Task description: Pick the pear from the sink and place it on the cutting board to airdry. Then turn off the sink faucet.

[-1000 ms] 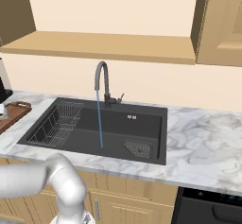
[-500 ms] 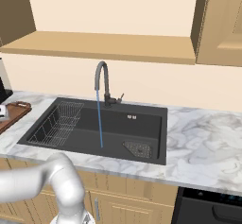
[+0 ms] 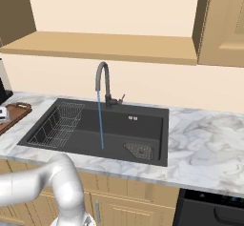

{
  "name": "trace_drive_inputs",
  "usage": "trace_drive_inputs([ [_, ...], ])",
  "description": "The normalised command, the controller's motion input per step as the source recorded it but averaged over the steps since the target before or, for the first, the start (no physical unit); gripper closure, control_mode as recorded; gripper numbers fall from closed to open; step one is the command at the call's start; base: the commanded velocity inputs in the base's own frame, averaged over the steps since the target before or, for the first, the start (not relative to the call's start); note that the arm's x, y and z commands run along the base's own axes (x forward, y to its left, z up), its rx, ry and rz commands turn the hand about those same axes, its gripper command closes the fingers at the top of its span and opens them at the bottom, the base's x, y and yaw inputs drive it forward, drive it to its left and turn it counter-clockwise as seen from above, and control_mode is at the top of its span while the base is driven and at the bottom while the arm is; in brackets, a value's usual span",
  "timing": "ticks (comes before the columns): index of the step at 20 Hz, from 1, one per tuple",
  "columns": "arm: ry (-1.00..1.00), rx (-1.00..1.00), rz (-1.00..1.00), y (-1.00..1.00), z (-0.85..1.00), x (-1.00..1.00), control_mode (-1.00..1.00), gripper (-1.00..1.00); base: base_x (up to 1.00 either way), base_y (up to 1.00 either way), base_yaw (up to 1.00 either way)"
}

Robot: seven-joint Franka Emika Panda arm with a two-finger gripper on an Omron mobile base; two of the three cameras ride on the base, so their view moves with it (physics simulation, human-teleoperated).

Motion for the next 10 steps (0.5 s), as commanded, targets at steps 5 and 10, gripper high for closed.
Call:
trace_drive_inputs([
  [5,0.0,0.0,0.0,0.09,-0.15,0.14,-1.0,1.0,0.0,0.0,0.0],
  [10,0.01,0.0,0.0,0.04,-0.18,0.05,-1.0,-1.0,0.0,0.0,0.0],
])
